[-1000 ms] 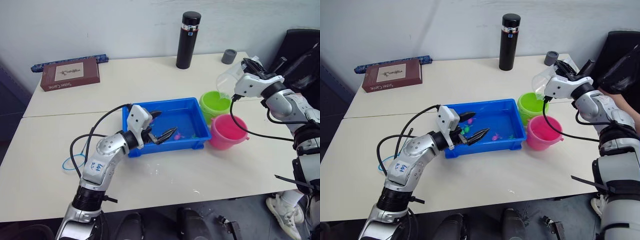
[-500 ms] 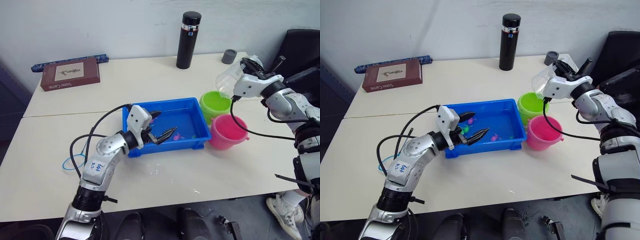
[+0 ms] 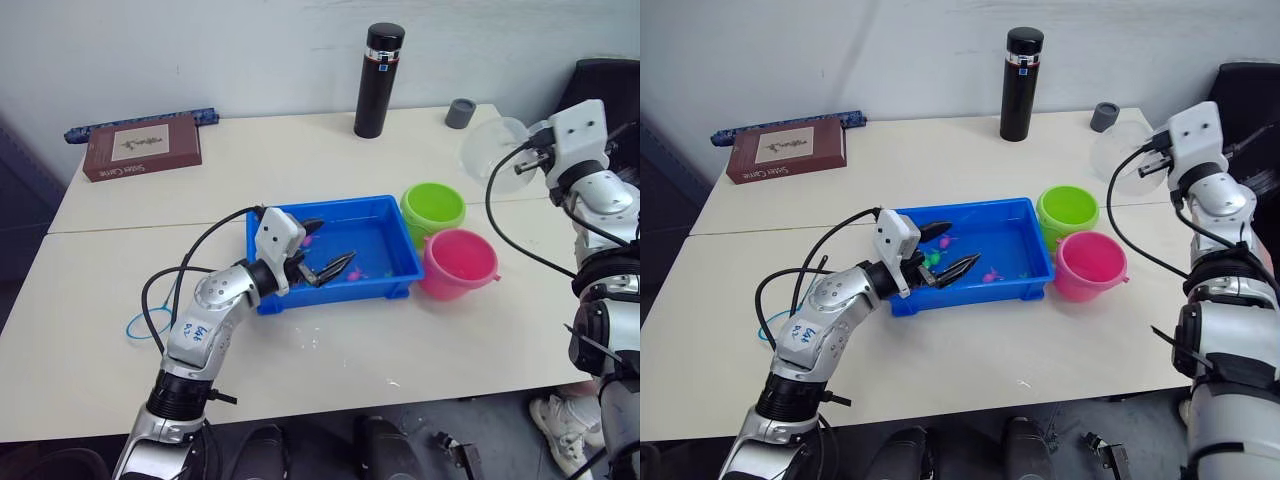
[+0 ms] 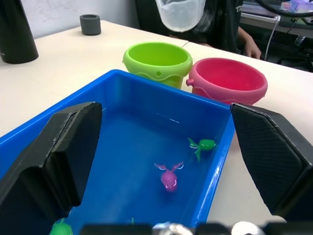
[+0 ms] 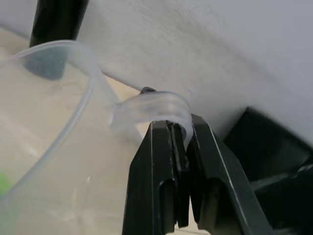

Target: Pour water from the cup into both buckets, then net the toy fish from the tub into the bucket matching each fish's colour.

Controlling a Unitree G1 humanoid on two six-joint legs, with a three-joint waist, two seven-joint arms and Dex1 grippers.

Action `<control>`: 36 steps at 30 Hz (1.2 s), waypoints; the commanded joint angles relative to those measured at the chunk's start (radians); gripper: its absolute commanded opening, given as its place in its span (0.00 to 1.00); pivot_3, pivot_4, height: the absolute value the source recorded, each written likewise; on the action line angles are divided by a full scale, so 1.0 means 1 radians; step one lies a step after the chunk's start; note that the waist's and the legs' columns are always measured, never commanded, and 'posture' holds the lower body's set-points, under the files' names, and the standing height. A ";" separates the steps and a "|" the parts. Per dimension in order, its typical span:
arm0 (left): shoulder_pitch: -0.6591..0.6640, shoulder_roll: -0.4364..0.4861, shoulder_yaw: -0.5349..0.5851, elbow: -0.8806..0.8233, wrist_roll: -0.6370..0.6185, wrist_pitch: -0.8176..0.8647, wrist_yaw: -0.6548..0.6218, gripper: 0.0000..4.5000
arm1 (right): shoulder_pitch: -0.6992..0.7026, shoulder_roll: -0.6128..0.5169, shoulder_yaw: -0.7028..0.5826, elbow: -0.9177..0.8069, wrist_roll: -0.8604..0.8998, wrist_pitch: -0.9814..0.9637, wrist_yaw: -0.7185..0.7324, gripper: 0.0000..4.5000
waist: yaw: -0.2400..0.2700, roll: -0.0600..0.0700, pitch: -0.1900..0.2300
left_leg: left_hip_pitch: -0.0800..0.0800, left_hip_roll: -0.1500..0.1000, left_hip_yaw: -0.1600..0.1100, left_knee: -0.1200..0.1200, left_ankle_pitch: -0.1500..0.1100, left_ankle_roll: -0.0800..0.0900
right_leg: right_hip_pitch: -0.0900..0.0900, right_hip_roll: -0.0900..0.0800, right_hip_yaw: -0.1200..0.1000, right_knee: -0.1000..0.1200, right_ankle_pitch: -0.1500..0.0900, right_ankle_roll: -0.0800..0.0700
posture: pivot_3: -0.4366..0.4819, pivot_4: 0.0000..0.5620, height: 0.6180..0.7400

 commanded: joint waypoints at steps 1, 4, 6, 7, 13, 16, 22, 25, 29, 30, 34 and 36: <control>-0.021 -0.010 -0.004 -0.001 0.002 -0.017 -0.011 1.00 | 0.054 -0.006 -0.115 -0.130 0.155 0.183 0.054 0.01 | 0.001 0.000 0.000 | 0.000 0.000 0.000 0.000 0.000 0.000 | 0.000 0.000 0.000 0.000 0.000 0.000 | 0.48 0.27 1.00; -0.026 -0.016 -0.007 0.005 0.002 -0.018 -0.016 1.00 | 0.144 -0.002 -0.169 -0.246 0.221 0.304 0.040 0.01 | 0.003 0.000 0.000 | 0.000 0.000 0.000 0.000 0.000 0.000 | 0.000 0.000 0.000 0.000 0.000 0.000 | 0.48 0.27 1.00; -0.031 -0.020 -0.011 0.009 0.002 -0.017 -0.020 1.00 | 0.223 0.001 -0.225 -0.327 0.276 0.387 0.007 0.01 | 0.003 0.000 0.000 | 0.000 0.000 0.000 0.000 -0.001 0.001 | 0.000 0.000 0.000 0.000 0.000 0.000 | 0.48 0.27 1.00; -0.033 -0.021 -0.012 0.011 0.001 -0.017 -0.022 1.00 | 0.260 0.005 -0.255 -0.363 0.302 0.423 -0.015 0.01 | 0.005 0.000 0.000 | 0.000 0.000 0.000 0.000 -0.001 0.001 | 0.000 0.000 0.000 0.000 0.000 0.000 | 0.48 0.27 1.00; -0.045 -0.026 -0.018 0.019 -0.001 -0.014 -0.035 1.00 | 0.422 0.042 -0.387 -0.537 0.417 0.551 -0.129 0.01 | 0.002 0.000 0.000 | 0.000 0.000 0.000 0.001 -0.001 0.001 | 0.000 0.000 0.000 0.000 0.000 0.000 | 0.48 0.27 1.00; -0.051 -0.031 -0.022 0.023 -0.001 -0.013 -0.039 1.00 | 0.469 0.064 -0.440 -0.577 0.460 0.585 -0.174 0.01 | -0.001 0.000 0.000 | 0.001 0.000 0.001 0.000 -0.002 0.003 | 0.000 0.000 0.001 0.000 0.000 0.000 | 0.48 0.27 1.00; -0.046 -0.037 -0.026 0.000 -0.015 0.004 -0.048 1.00 | 0.570 0.140 -0.471 -0.704 0.510 0.632 -0.225 0.01 | 0.000 0.000 0.000 | 0.001 0.000 0.000 0.001 -0.002 0.005 | 0.000 0.001 0.001 0.000 0.000 0.000 | 0.48 0.27 1.00; -0.032 -0.032 -0.030 -0.030 -0.033 0.019 -0.069 1.00 | 0.591 0.166 -0.478 -0.742 0.529 0.645 -0.246 0.01 | 0.000 0.000 0.000 | 0.001 0.000 0.000 0.001 -0.002 0.005 | 0.000 0.001 0.001 0.000 0.000 0.000 | 0.48 0.27 1.00; -0.026 -0.016 -0.035 -0.064 -0.062 0.038 -0.119 1.00 | 0.612 0.190 -0.476 -0.758 0.541 0.649 -0.263 0.01 | 0.001 0.001 0.000 | 0.001 0.000 0.000 0.000 -0.002 0.005 | 0.000 0.000 0.001 0.000 0.000 0.000 | 0.48 0.27 1.00; -0.026 -0.013 -0.035 -0.073 -0.070 0.045 -0.128 1.00 | 0.616 0.194 -0.476 -0.762 0.545 0.651 -0.266 0.01 | 0.001 0.001 0.000 | 0.001 0.000 0.000 0.000 -0.002 0.005 | 0.000 0.001 0.001 0.000 0.000 0.000 | 0.48 0.27 1.00; -0.021 0.008 -0.053 -0.105 -0.082 0.066 -0.162 1.00 | 0.623 0.200 -0.474 -0.758 0.547 0.646 -0.271 0.01 | 0.001 0.001 -0.001 | 0.001 0.000 0.000 0.000 -0.002 0.006 | 0.000 0.000 0.001 0.000 0.000 0.000 | 0.48 0.27 1.00; -0.012 0.018 -0.067 -0.124 -0.088 0.069 -0.180 1.00 | 0.623 0.205 -0.473 -0.753 0.546 0.642 -0.273 0.01 | 0.001 0.001 -0.001 | 0.001 0.000 0.000 0.000 -0.002 0.006 | 0.000 0.000 0.001 0.000 0.000 0.000 | 0.48 0.27 1.00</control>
